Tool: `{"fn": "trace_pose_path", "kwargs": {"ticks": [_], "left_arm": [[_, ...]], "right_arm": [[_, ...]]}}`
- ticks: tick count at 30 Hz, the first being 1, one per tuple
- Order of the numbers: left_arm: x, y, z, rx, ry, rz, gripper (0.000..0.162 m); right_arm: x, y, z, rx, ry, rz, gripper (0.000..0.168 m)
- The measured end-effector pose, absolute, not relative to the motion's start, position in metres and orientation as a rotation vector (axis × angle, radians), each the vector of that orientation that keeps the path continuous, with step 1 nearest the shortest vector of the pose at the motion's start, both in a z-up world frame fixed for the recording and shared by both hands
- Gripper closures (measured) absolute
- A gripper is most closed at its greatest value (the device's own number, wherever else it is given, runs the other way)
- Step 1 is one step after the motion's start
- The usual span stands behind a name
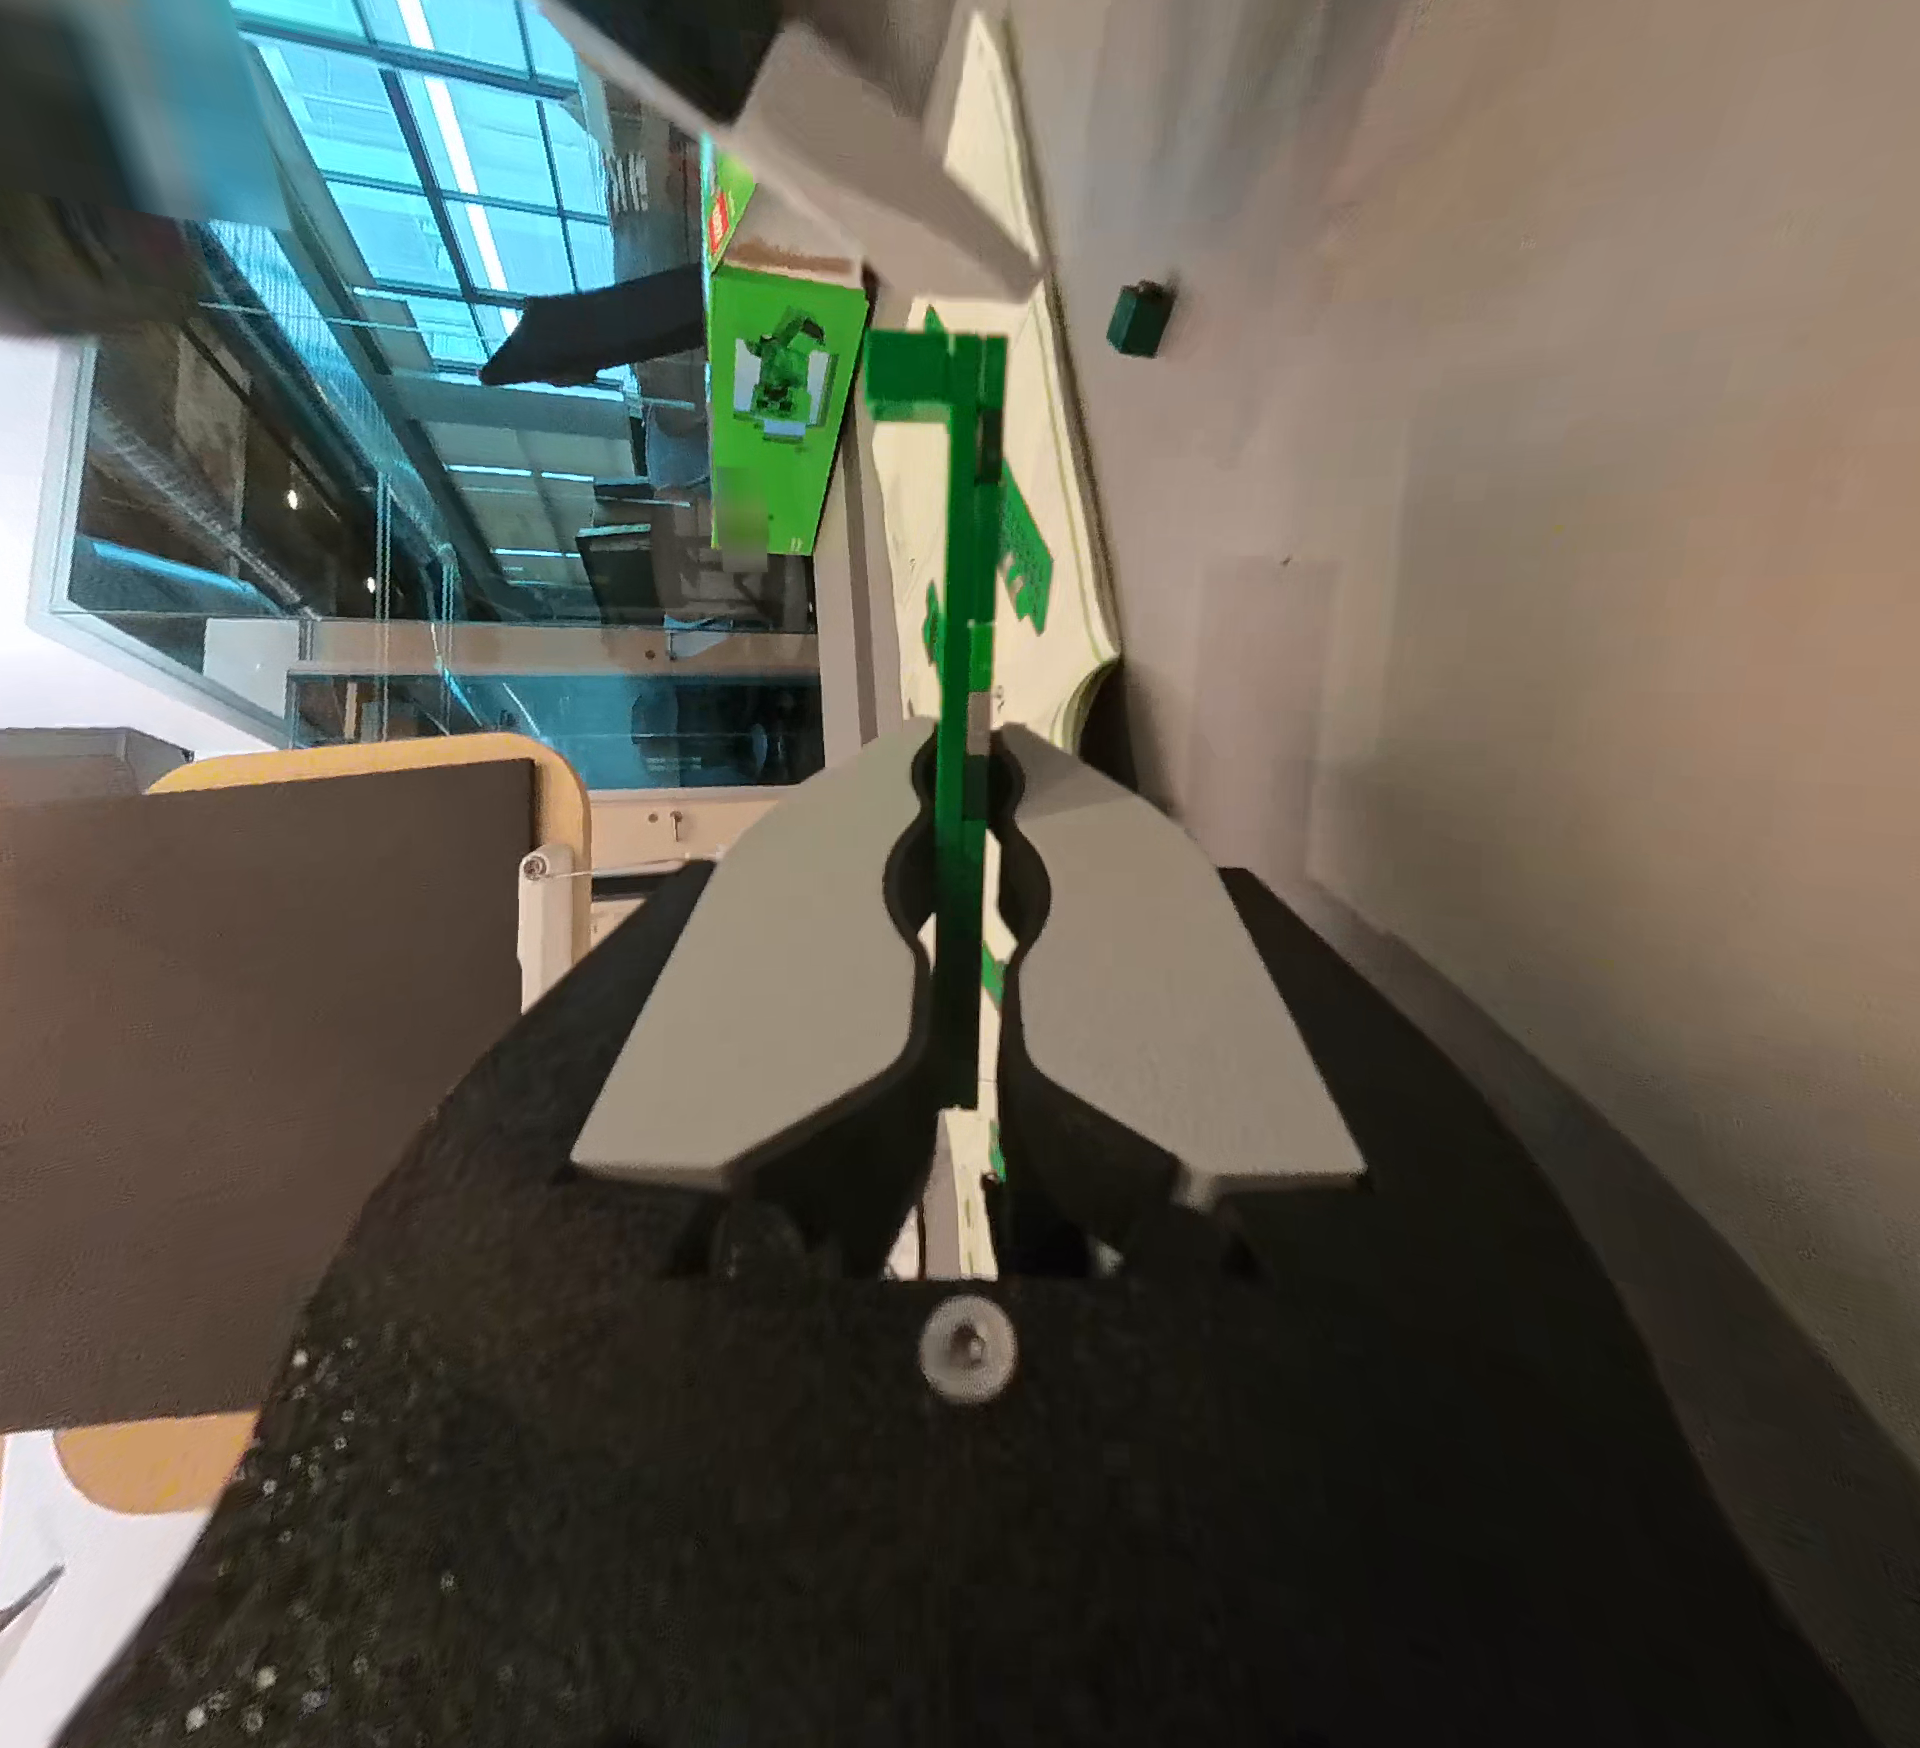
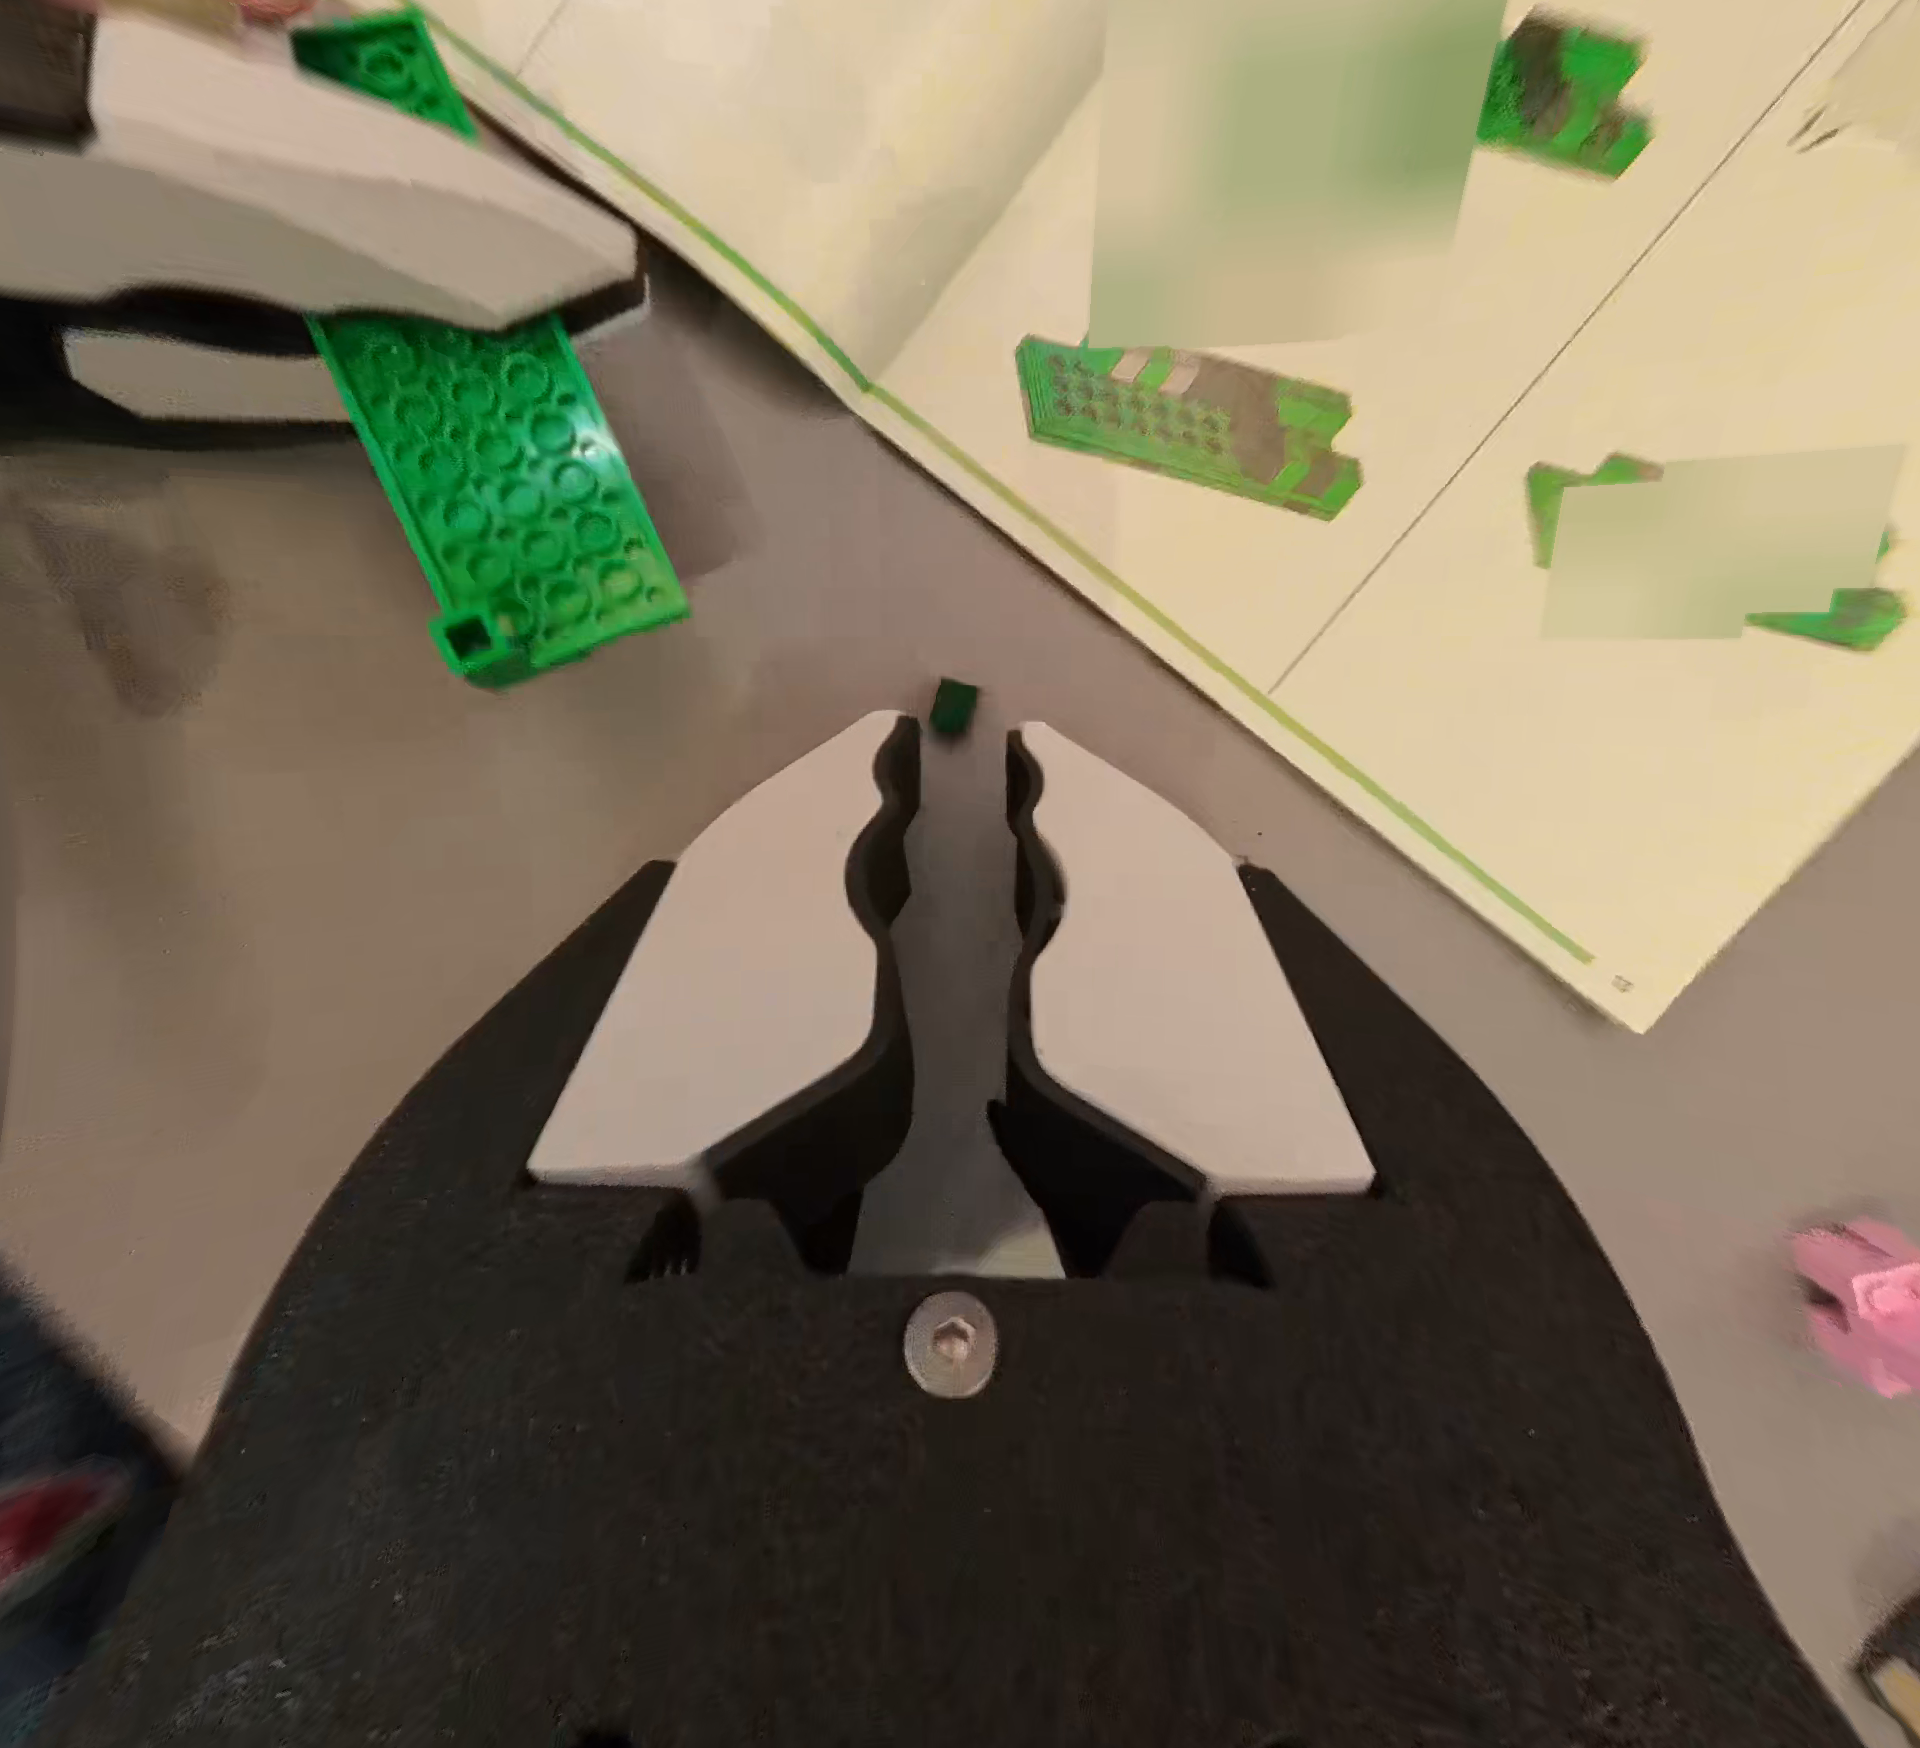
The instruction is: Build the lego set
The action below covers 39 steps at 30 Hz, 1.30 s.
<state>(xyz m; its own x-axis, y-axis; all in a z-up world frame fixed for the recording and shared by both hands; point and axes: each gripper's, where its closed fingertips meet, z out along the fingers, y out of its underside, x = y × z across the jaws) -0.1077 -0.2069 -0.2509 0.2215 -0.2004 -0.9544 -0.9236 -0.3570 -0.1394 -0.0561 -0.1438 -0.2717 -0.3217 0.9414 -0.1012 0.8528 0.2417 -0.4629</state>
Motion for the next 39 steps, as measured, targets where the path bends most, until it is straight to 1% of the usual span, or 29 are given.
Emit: {"fn": "trace_pose_path", "kwargs": {"ticks": [5,7,12,17,23,31,39], "left_arm": [[-0.101,-0.208,-0.26,-1.717,1.123,1.143,0.155],[-0.098,-0.209,-0.261,-1.711,1.137,1.129,0.155],[-0.095,-0.209,-0.264,-1.72,1.147,1.106,0.155],[-0.094,-0.21,-0.265,-1.726,1.156,1.099,0.155],[-0.094,-0.209,-0.266,-1.729,1.163,1.099,0.155],[-0.094,-0.209,-0.267,-1.735,1.168,1.099,0.155],[-0.093,-0.208,-0.27,-1.744,1.183,1.098,0.155]], "right_arm": [[-0.06,-0.15,-0.274,-2.062,-2.511,0.507,0.153],[-0.06,-0.148,-0.277,-2.153,-2.571,0.346,0.153],[-0.054,-0.144,-0.285,-2.144,-2.724,-0.16,0.154],[-0.059,-0.145,-0.289,-2.029,-2.79,-0.451,0.155],[-0.06,-0.144,-0.29,-2.029,-2.798,-0.552,0.156],[-0.053,-0.146,-0.289,-2.143,-2.782,-0.516,0.153],[-0.054,-0.144,-0.291,-2.168,-2.746,-0.526,0.155]]}}
